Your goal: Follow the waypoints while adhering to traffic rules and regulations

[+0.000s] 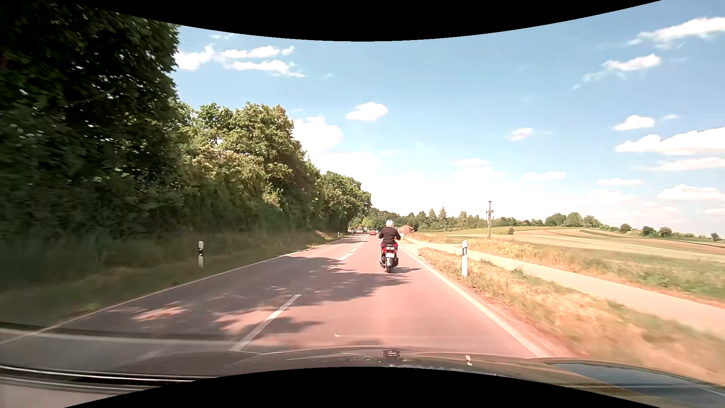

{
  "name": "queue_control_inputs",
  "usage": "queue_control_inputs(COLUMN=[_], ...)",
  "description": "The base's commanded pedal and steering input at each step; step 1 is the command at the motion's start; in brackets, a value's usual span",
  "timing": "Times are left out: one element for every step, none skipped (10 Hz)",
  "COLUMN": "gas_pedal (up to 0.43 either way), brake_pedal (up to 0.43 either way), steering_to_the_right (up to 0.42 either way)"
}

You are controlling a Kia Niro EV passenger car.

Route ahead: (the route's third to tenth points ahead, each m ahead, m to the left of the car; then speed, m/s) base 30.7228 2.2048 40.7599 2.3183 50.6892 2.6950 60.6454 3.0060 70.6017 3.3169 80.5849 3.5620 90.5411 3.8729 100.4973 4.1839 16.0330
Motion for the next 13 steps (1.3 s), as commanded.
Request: queue_control_inputs(gas_pedal=[0.15, 0.15, 0.15, 0.15, 0.15, 0.15, 0.15, 0.15, 0.15, 0.15, 0.15, 0.15, 0.15], brake_pedal=[0.012, 0.012, 0.012, 0.012, 0.012, 0.012, 0.006, 0.012, 0.012, 0.012, 0.012, 0.012, 0.012], steering_to_the_right=[-0.003, -0.002, 0.0, 0.001, 0.001, 0.001, 0.0, 0.0, 0.001, 0.0, 0.001, 0.001, 0.002])
